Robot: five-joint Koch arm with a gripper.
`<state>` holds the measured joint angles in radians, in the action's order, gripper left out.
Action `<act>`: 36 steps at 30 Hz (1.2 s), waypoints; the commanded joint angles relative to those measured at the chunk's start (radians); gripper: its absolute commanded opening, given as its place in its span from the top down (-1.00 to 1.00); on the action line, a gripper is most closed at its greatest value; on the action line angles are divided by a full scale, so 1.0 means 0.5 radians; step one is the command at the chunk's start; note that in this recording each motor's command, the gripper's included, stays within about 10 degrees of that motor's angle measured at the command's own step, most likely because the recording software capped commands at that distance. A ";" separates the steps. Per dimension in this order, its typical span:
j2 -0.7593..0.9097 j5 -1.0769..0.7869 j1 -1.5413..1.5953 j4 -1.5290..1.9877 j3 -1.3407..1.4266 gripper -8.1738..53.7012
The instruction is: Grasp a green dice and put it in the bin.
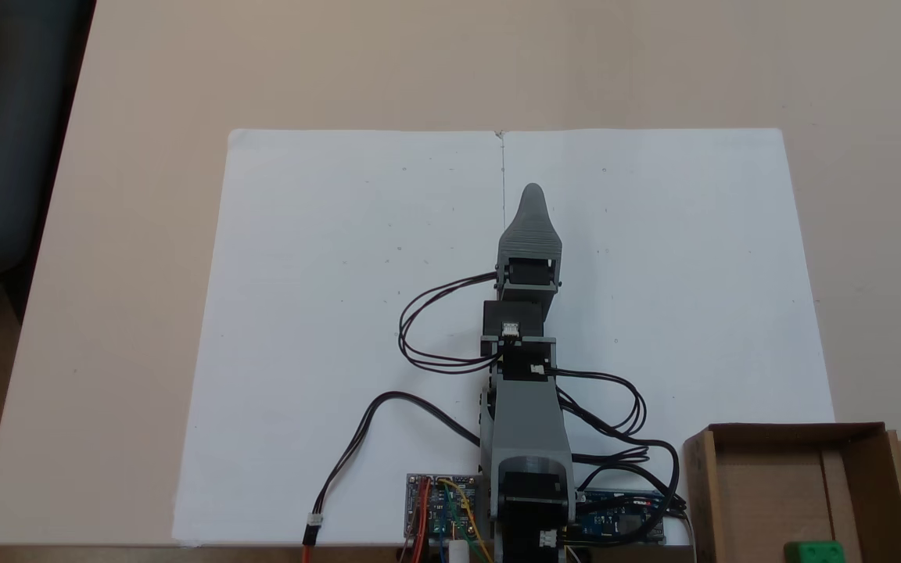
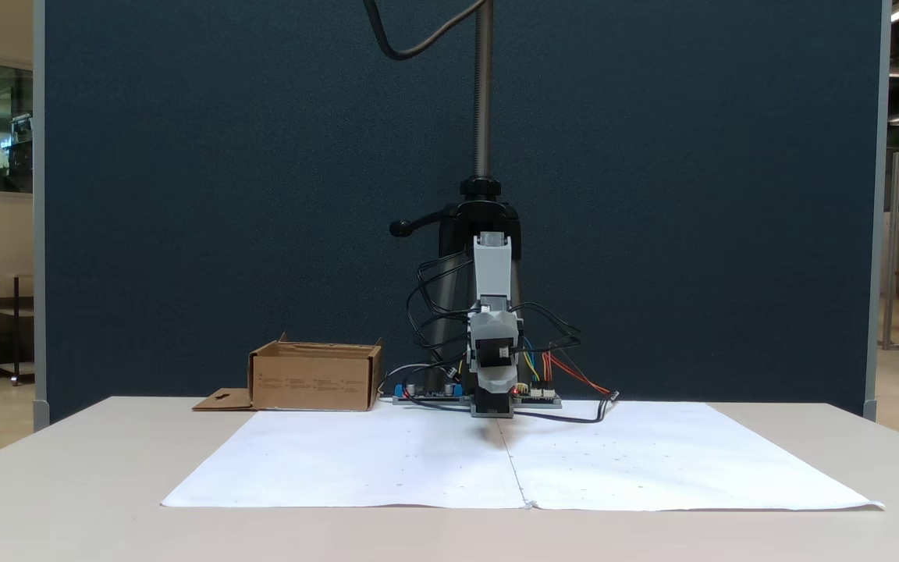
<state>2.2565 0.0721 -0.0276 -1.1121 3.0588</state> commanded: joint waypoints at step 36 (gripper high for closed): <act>0.218 -0.147 -0.031 -1.009 0.144 -0.74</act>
<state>2.2565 0.0706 -0.0307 -1.5355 3.0664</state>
